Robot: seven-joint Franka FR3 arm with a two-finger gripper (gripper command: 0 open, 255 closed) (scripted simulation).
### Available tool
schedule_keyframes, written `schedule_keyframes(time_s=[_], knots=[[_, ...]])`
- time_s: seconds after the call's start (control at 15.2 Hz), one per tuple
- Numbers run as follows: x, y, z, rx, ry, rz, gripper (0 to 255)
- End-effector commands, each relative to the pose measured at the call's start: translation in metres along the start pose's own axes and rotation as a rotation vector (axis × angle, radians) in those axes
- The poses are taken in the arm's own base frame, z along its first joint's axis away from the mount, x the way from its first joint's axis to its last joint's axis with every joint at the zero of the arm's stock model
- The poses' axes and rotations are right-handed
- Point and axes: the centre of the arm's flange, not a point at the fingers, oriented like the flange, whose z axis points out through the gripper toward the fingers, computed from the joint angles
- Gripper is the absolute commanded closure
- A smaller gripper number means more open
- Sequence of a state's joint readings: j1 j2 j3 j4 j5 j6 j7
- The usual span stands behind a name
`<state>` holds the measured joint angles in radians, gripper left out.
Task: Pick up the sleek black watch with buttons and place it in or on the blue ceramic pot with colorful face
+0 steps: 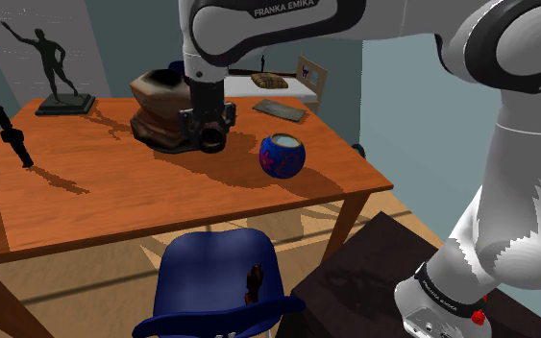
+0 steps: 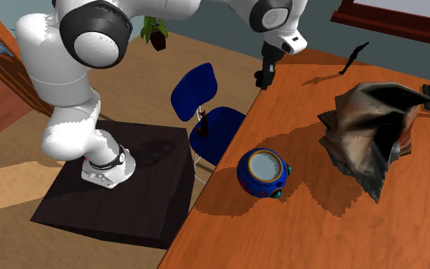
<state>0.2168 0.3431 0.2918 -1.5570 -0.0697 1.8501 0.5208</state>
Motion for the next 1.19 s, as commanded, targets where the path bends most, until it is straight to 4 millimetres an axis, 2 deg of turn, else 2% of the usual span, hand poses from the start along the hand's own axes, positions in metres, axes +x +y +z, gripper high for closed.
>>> schedule_keyframes(time_s=[0.0, 1.12], knots=[[0.0, 0.001, -0.009, 0.0, 0.0, 0.0, 255], [0.017, 0.224, -0.01, 0.0, 0.0, 0.0, 255]])
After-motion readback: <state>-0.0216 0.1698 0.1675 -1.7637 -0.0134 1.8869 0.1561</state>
